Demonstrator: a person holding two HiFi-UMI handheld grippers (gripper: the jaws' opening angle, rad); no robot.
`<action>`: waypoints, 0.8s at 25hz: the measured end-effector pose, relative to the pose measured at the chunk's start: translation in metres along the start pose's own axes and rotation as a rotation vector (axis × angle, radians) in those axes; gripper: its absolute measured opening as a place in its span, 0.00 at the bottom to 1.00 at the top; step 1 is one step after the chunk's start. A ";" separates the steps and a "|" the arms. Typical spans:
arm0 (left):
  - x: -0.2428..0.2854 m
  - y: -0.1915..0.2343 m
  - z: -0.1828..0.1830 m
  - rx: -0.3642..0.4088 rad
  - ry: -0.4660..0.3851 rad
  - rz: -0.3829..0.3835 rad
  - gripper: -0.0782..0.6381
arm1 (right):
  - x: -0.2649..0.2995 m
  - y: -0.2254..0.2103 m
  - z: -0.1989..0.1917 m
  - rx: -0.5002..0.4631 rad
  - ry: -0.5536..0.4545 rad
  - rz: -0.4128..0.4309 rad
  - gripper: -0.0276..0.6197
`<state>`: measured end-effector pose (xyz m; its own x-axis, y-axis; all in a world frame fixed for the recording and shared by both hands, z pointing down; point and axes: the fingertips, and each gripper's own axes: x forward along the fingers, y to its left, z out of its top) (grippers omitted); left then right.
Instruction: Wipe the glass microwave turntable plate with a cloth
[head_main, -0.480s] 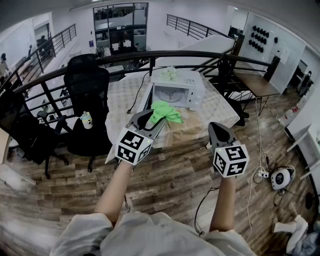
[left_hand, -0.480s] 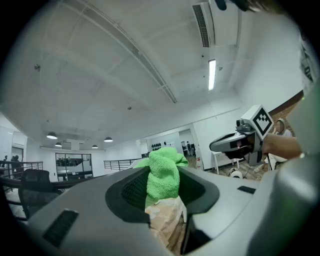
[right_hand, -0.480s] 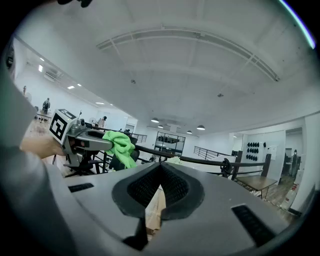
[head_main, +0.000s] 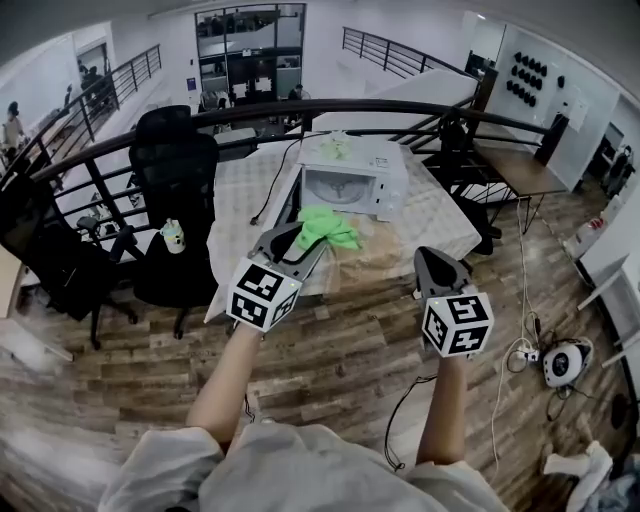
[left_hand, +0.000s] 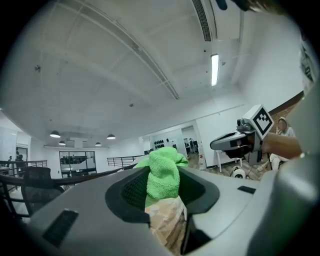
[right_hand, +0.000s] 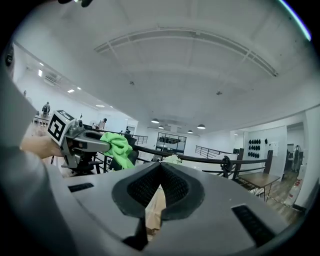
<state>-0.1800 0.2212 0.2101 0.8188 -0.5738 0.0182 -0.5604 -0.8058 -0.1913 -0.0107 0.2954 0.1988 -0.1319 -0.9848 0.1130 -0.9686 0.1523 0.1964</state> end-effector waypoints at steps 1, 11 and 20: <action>0.004 -0.004 0.000 -0.001 0.002 0.007 0.34 | -0.002 -0.007 -0.002 0.001 -0.003 -0.001 0.06; 0.048 -0.048 -0.013 -0.033 0.039 0.067 0.34 | -0.012 -0.066 -0.033 0.036 -0.019 0.071 0.06; 0.137 -0.001 -0.042 -0.034 0.062 0.049 0.34 | 0.070 -0.113 -0.047 0.032 -0.005 0.081 0.06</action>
<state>-0.0725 0.1378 0.2538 0.7819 -0.6194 0.0703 -0.6040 -0.7807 -0.1602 0.0994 0.2128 0.2301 -0.2110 -0.9699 0.1219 -0.9609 0.2287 0.1559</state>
